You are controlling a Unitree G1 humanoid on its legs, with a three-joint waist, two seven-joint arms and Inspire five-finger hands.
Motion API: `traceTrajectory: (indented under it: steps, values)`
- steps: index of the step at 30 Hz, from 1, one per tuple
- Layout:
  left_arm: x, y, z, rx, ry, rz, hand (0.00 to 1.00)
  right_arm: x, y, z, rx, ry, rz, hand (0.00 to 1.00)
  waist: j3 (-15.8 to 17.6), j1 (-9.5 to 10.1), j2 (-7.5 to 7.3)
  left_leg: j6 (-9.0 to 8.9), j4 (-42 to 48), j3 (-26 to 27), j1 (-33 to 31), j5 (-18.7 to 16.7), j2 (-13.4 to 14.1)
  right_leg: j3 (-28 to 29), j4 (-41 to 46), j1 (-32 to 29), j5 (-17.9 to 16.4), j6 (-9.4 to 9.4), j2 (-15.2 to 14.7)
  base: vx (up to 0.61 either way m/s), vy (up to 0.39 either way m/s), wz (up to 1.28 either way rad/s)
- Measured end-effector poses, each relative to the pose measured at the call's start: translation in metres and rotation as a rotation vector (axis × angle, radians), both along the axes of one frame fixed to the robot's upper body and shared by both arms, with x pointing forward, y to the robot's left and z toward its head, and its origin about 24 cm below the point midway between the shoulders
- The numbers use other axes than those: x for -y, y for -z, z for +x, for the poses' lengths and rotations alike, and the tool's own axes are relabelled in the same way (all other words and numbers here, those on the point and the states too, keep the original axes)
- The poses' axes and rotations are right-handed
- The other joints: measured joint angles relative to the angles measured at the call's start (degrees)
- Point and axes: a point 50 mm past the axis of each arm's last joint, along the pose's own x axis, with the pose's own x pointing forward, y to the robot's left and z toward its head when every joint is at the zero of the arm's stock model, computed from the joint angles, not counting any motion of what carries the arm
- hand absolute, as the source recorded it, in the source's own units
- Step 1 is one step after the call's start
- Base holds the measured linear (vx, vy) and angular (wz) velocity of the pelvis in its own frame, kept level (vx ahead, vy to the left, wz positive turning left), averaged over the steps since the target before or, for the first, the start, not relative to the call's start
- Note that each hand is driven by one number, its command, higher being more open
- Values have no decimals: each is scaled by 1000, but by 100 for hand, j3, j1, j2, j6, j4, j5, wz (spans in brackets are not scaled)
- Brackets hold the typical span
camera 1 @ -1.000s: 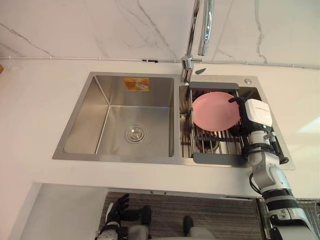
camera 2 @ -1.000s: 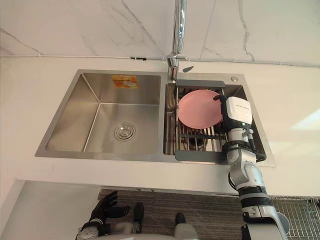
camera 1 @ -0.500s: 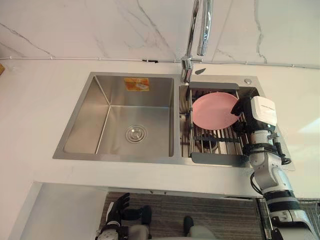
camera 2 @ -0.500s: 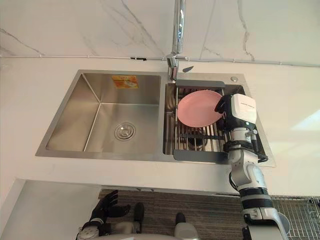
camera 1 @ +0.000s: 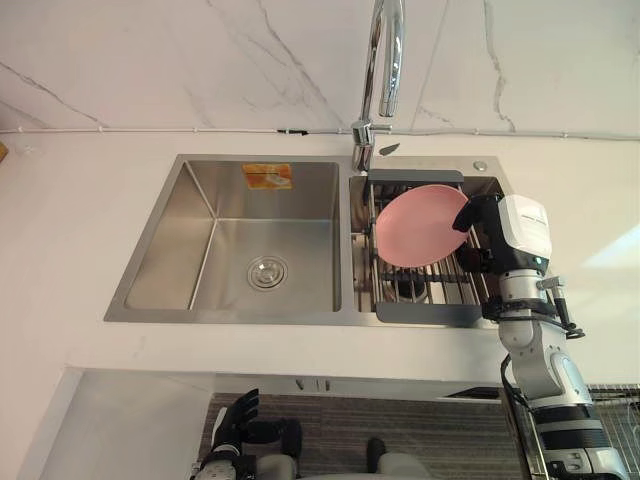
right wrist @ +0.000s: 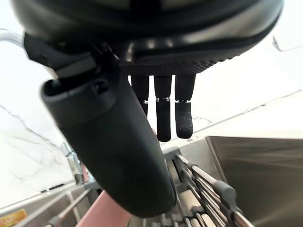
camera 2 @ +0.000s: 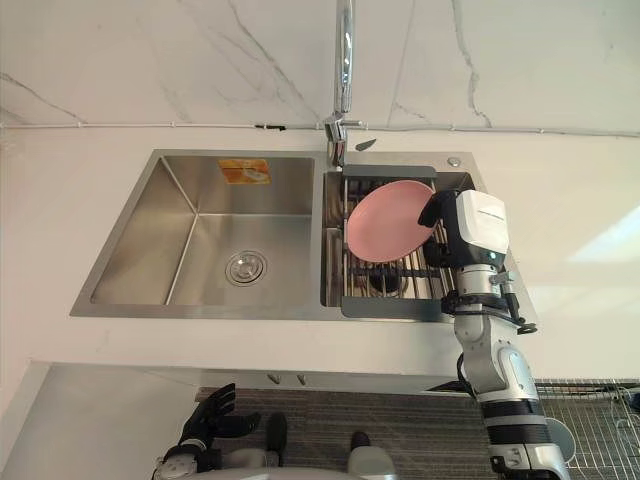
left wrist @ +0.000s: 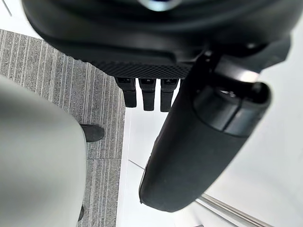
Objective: Walk over to the sink, pick up the cup, carry it to the dishwasher, place the cup inside the dishwasher, then close the dishwasher door
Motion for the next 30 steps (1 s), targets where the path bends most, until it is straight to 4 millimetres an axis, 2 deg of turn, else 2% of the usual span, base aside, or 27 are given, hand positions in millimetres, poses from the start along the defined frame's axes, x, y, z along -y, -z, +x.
traceTrajectory:
  steps: [8, 12, 16, 20, 25, 30]
  values:
    - [-2, 1, -2, -8, -12, 1, 90, -3, -2, -17, 24, -33, 0, 30, -32, -13, -18, -3, 1, 60, 33, -2, 21, 67, 0, 11, 7, -7, 16, -20, -11, -4]
    - [-2, 3, -3, -22, -16, 0, 90, -1, -6, -27, 67, -23, 65, 30, -71, -26, -35, -11, -20, 125, 110, -12, 35, 123, -4, 36, 8, -9, 19, -26, -8, -8]
    - [-2, 4, -4, -35, -22, 0, 90, 3, -22, -34, 175, -1, 173, 30, -124, -34, -52, -19, -29, 193, 159, -21, 61, 189, -8, 46, 16, -24, 18, -32, -5, -10]
    - [-4, 5, -8, -53, -21, 4, 90, 6, -41, -45, 295, 5, 176, 30, -263, -36, -106, -26, -31, 237, 197, -25, 74, 227, -8, 60, 21, -33, 24, -25, -9, -6]
    - [-6, 7, -9, -68, 0, 23, 90, 11, -40, -51, 315, 28, 204, 30, -358, -53, -196, -57, -32, 293, 236, -54, 82, 285, -8, 70, 23, -39, 28, -26, -6, -6]
    - [-6, 7, -9, -70, 11, 30, 90, 13, -47, -61, 366, 46, 210, 30, -387, -83, -182, -42, 2, 250, 28, -58, 91, 239, -5, -106, 17, -40, 41, -36, -9, 5]
